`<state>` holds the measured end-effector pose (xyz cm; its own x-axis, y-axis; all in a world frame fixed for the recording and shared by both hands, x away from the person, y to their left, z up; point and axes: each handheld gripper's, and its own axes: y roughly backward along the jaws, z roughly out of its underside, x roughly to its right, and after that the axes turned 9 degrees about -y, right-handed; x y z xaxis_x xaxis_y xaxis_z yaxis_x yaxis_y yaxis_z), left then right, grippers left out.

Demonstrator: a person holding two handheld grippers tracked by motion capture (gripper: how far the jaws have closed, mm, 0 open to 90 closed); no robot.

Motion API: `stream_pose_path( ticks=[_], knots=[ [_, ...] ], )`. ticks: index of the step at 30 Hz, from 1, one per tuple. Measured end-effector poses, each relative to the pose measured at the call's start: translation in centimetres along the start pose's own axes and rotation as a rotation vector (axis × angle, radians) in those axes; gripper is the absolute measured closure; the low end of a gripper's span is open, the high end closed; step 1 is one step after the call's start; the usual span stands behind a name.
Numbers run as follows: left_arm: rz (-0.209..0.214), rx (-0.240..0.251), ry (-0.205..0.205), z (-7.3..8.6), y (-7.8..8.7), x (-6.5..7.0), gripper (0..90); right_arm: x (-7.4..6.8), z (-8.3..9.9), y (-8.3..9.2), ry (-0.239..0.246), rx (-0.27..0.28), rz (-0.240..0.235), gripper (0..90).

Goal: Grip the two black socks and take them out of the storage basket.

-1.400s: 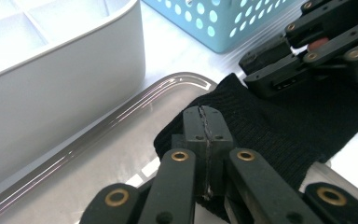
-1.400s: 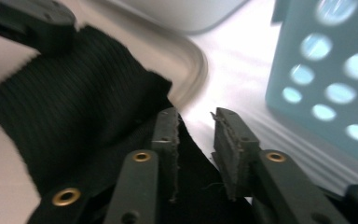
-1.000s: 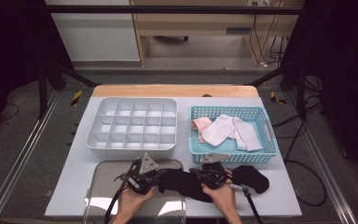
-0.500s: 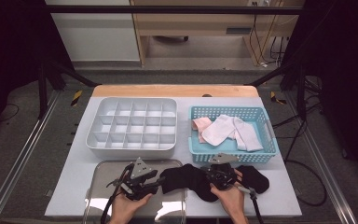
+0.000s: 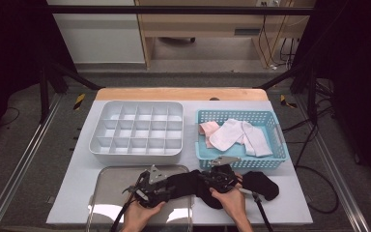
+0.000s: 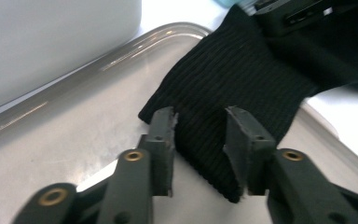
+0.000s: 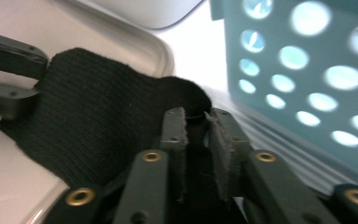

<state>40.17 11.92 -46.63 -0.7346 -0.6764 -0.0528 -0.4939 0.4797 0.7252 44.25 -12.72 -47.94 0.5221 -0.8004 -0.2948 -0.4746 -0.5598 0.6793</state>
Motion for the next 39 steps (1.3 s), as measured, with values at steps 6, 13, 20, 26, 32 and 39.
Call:
stream_pose_path(
  ticks=[6,13,20,26,32,39],
  knots=[
    [-0.035,-0.018,-0.033,-0.4,-0.2,0.2,81.0,-0.1,-0.2,0.7,-0.003,0.02,-0.032,89.0],
    [-0.054,0.06,-0.01,-0.7,0.4,-0.8,86.8,-0.6,-0.6,2.5,0.023,0.1,-0.066,88.8],
    [-0.157,0.175,-0.104,-1.9,3.1,-1.7,87.0,-0.8,-0.6,2.5,0.018,0.114,-0.084,84.9],
    [-0.166,0.193,-0.106,-2.1,3.4,-2.3,87.0,-1.5,-1.1,3.8,0.027,0.18,-0.13,81.3],
    [-0.184,0.23,-0.116,-2.2,3.8,-2.9,87.0,-3.5,-1.1,3.4,0.062,0.166,-0.185,90.0],
    [-0.158,0.299,-0.143,-2.4,4.9,-2.8,87.0,-4.9,-0.8,-0.4,0.076,0.061,-0.181,90.0]
  ],
)
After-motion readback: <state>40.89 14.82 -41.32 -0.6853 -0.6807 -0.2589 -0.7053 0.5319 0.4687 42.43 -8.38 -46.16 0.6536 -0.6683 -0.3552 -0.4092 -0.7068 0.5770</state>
